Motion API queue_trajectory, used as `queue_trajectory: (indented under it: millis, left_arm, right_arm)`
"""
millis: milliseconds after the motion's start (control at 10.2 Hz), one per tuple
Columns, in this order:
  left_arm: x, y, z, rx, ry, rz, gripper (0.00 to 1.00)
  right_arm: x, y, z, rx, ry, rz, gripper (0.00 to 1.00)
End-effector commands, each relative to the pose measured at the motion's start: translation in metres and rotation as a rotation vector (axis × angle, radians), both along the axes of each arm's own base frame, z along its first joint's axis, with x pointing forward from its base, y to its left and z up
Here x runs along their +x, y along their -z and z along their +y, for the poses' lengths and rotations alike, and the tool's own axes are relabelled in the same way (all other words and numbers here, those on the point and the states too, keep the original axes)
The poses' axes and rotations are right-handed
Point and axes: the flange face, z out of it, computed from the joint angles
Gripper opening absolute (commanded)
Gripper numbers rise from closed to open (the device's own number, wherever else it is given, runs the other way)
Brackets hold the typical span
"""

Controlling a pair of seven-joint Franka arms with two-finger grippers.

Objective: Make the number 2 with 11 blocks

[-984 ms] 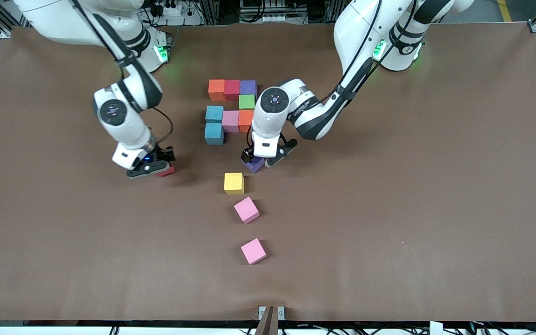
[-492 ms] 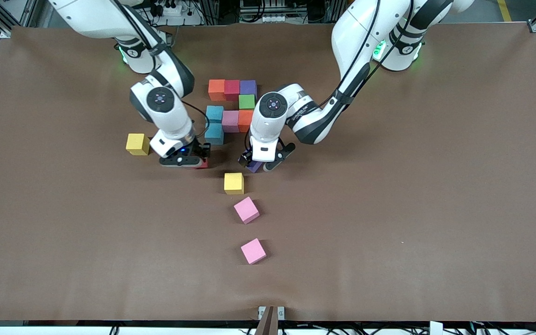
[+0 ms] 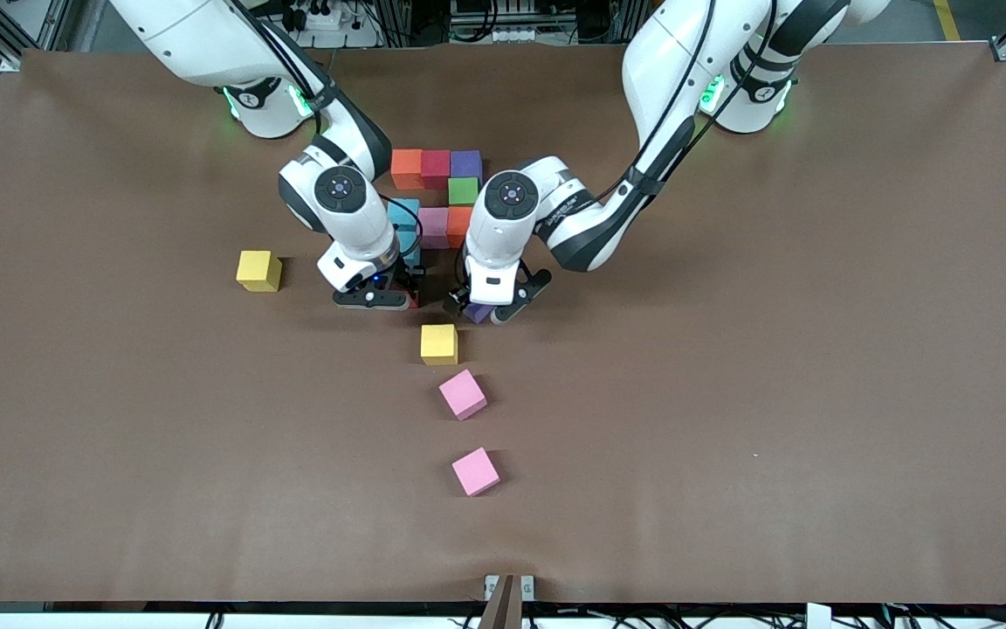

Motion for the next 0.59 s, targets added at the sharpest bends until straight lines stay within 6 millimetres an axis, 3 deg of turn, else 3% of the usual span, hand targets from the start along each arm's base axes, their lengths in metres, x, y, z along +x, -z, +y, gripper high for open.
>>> queue_trajectory:
  millis: [0, 295, 492]
  left_arm:
    - [-0.0004, 0.0116, -0.0007, 0.021, -0.010, 0.004, 1.00]
    - [-0.0023, 0.0201, -0.0006, 0.026, -0.011, 0.014, 0.98]
    - [-0.0014, 0.0209, 0.0001, 0.023, -0.070, 0.027, 0.60]
  right_arm:
    - [-0.0044, 0.0062, 0.0063, -0.011, -0.008, 0.014, 0.00]
    - [-0.0128, 0.0116, 0.0012, -0.057, -0.042, 0.028, 0.00]
    - [-0.0136, 0.0125, -0.0012, -0.075, -0.046, 0.036, 0.00]
